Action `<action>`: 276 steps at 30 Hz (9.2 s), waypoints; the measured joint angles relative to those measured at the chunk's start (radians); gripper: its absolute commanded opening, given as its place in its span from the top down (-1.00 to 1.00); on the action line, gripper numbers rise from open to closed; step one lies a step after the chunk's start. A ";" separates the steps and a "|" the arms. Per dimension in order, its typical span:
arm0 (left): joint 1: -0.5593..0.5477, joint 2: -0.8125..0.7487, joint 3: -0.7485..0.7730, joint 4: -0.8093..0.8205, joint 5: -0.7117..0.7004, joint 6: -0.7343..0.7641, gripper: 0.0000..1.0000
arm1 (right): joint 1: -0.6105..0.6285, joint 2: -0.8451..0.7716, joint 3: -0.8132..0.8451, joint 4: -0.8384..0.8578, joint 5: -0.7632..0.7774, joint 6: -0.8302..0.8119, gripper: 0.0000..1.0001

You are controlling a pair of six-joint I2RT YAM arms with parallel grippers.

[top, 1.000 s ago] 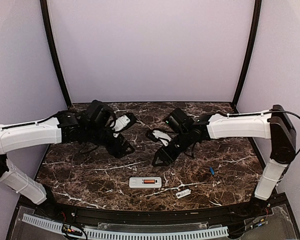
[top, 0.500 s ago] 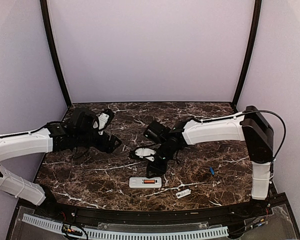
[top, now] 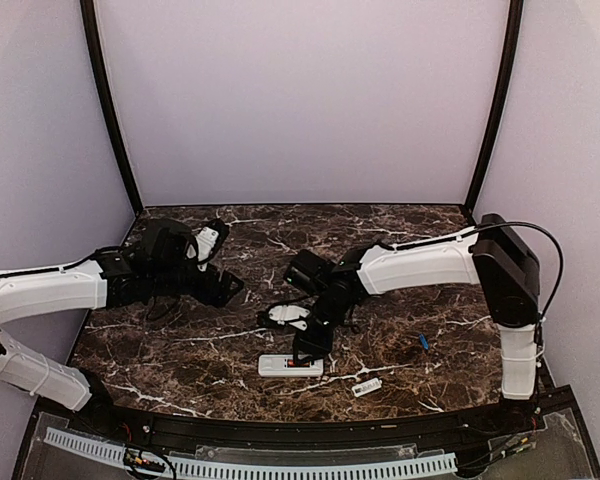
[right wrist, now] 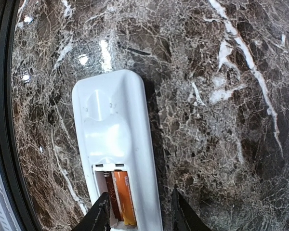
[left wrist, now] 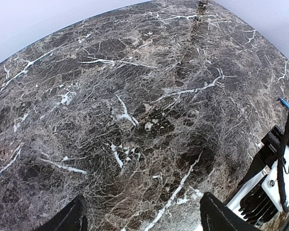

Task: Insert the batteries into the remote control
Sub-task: Press the battery in the battery compartment, then pick up the battery at the center of the board, then pass from the right arm to the left, then pass from the left arm to the right

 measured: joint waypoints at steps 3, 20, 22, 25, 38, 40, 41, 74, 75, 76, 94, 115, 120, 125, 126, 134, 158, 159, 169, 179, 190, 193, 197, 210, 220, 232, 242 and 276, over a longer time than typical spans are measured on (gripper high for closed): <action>0.000 0.002 0.000 0.009 0.000 0.004 -0.59 | 0.001 0.012 0.002 -0.003 -0.006 -0.003 0.17; 0.001 0.022 0.000 0.013 0.000 0.018 -0.58 | 0.013 0.033 0.019 -0.018 0.017 -0.017 0.65; 0.001 0.022 0.000 0.013 0.000 0.019 -0.58 | 0.013 0.033 0.022 -0.021 0.018 -0.017 0.57; 0.001 0.023 0.000 0.012 -0.003 0.021 -0.58 | 0.013 0.033 0.024 -0.024 0.020 -0.015 0.37; 0.001 0.029 0.000 0.013 -0.003 0.024 -0.57 | 0.020 0.033 0.049 -0.049 0.039 -0.008 0.17; 0.001 0.029 0.000 0.013 -0.003 0.025 -0.57 | 0.021 0.033 0.052 -0.053 0.039 -0.007 0.17; 0.001 0.029 0.000 0.013 -0.003 0.025 -0.57 | 0.021 0.033 0.053 -0.054 0.040 -0.006 0.17; 0.001 0.033 0.000 0.013 -0.003 0.037 -0.58 | 0.021 0.037 0.061 -0.059 0.047 -0.004 0.32; 0.001 0.033 0.000 0.013 -0.003 0.037 -0.58 | 0.021 0.039 0.061 -0.059 0.047 -0.003 0.30; 0.001 0.033 0.000 0.013 -0.003 0.037 -0.57 | 0.021 0.039 0.061 -0.059 0.046 -0.004 0.30; 0.001 0.033 0.000 0.013 -0.003 0.037 -0.58 | 0.024 0.051 0.061 -0.056 0.057 -0.001 0.46; 0.001 0.034 0.000 0.013 -0.003 0.037 -0.57 | 0.025 0.043 0.063 -0.057 0.069 0.002 0.23; 0.001 0.034 0.000 0.013 -0.003 0.037 -0.58 | 0.025 0.029 0.063 -0.057 0.066 0.003 0.19; 0.001 0.034 0.000 0.013 -0.003 0.037 -0.57 | 0.015 -0.032 0.070 -0.048 0.066 0.055 0.16; 0.001 0.034 0.000 0.013 -0.003 0.037 -0.57 | 0.009 -0.058 0.070 -0.042 0.065 0.085 0.16; 0.001 0.034 0.000 0.013 0.001 0.037 -0.57 | -0.196 -0.351 -0.133 0.019 0.255 0.468 -0.05; 0.001 0.032 0.000 0.013 0.017 0.036 -0.57 | -0.476 -0.481 -0.598 -0.105 0.401 0.945 0.22; 0.001 0.032 0.000 0.013 0.017 0.037 -0.57 | -0.476 -0.481 -0.608 -0.101 0.392 0.953 0.25; 0.001 0.032 0.000 0.013 0.017 0.037 -0.58 | -0.473 -0.495 -0.631 -0.106 0.366 0.974 0.44; 0.001 0.032 0.000 0.013 0.017 0.037 -0.57 | -0.443 -0.497 -0.632 -0.136 0.356 1.004 1.00; 0.001 -0.031 -0.044 0.084 0.093 0.077 -0.51 | -0.401 -0.494 -0.494 -0.146 0.219 0.872 1.00; -0.005 -0.117 -0.106 0.159 0.144 0.152 -0.50 | -0.366 -0.492 -0.371 -0.147 0.132 0.816 1.00; -0.090 -0.209 -0.151 0.249 0.166 0.401 -0.53 | -0.289 -0.456 -0.204 -0.135 0.005 0.749 1.00; -0.339 -0.140 -0.196 0.416 0.196 1.178 -0.25 | -0.061 -0.194 0.182 -0.201 -0.274 0.597 1.00; -0.354 -0.077 -0.196 0.440 0.161 1.288 0.22 | -0.046 -0.134 0.246 -0.242 -0.319 0.566 1.00; -0.356 -0.045 -0.196 0.439 0.120 1.321 0.59 | -0.033 -0.124 0.270 -0.269 -0.329 0.548 1.00; -0.357 -0.040 -0.196 0.419 0.117 1.322 1.00 | -0.033 -0.114 0.278 -0.290 -0.326 0.539 1.00; -0.357 -0.083 -0.121 0.325 0.030 0.543 1.00 | -0.068 -0.444 -0.150 0.320 -0.095 0.896 0.08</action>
